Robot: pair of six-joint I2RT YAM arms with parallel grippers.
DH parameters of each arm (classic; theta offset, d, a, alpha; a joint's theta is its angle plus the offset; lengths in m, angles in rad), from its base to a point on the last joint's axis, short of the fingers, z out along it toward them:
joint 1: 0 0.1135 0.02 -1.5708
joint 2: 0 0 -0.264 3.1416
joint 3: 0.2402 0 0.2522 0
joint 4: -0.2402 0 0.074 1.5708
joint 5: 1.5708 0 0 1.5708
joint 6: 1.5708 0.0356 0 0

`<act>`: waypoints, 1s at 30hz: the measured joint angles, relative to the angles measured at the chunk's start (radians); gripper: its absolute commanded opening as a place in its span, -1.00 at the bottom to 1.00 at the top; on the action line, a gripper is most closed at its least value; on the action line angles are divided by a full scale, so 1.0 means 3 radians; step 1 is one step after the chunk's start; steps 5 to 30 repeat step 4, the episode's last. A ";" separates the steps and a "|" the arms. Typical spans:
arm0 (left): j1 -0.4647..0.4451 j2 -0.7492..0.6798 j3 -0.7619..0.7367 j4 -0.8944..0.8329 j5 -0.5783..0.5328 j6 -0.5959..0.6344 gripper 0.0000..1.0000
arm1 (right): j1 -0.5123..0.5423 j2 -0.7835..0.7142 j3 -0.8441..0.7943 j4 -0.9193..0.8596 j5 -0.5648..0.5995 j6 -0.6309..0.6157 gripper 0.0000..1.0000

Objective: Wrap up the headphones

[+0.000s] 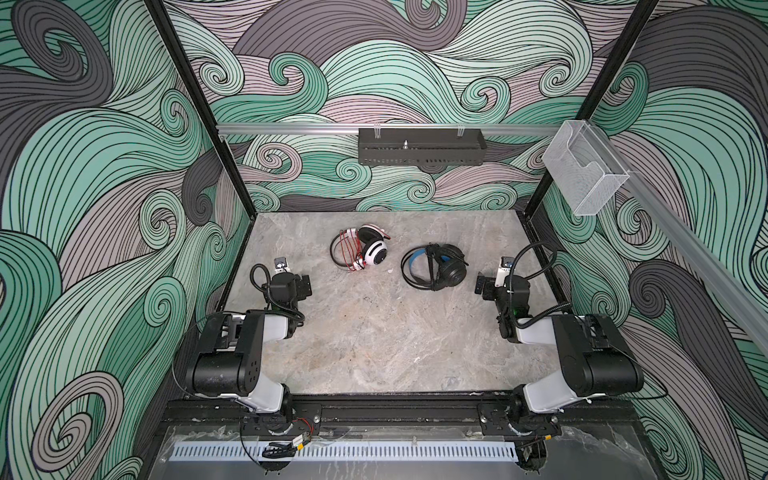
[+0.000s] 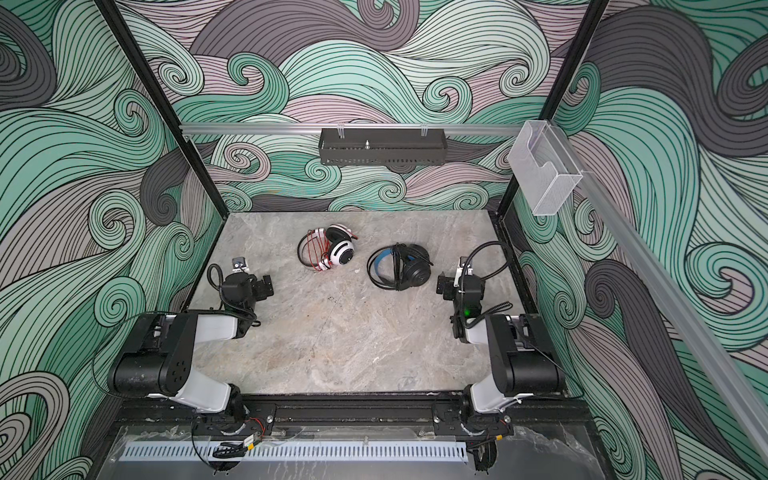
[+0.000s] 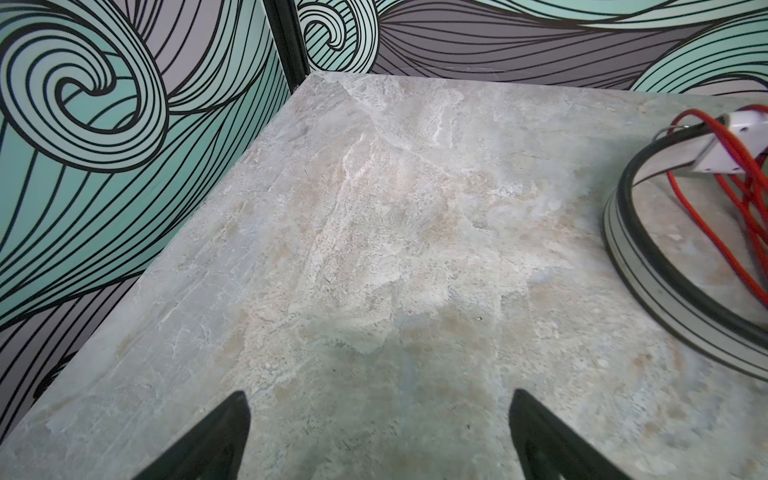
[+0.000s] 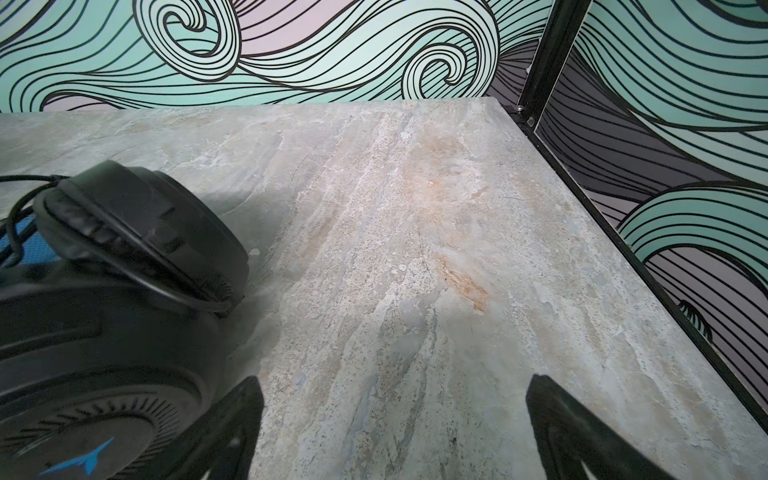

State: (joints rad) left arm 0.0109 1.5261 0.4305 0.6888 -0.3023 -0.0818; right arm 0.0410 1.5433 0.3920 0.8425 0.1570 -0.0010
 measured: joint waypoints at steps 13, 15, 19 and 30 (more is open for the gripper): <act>0.0000 -0.0001 0.0000 0.0000 0.0000 -0.0003 0.97 | 0.0000 -0.0001 0.0000 0.0000 0.0000 0.0000 0.98; 0.0000 -0.0001 0.0000 0.0000 0.0000 -0.0003 0.97 | 0.0000 -0.0001 0.0000 0.0000 0.0000 0.0000 0.98; 0.0000 -0.0001 0.0000 0.0000 0.0000 -0.0003 0.97 | 0.0000 -0.0001 0.0000 0.0000 0.0000 0.0000 0.98; 0.0000 -0.0001 0.0000 0.0000 0.0000 -0.0003 0.97 | 0.0000 -0.0001 0.0000 0.0000 0.0000 0.0000 0.98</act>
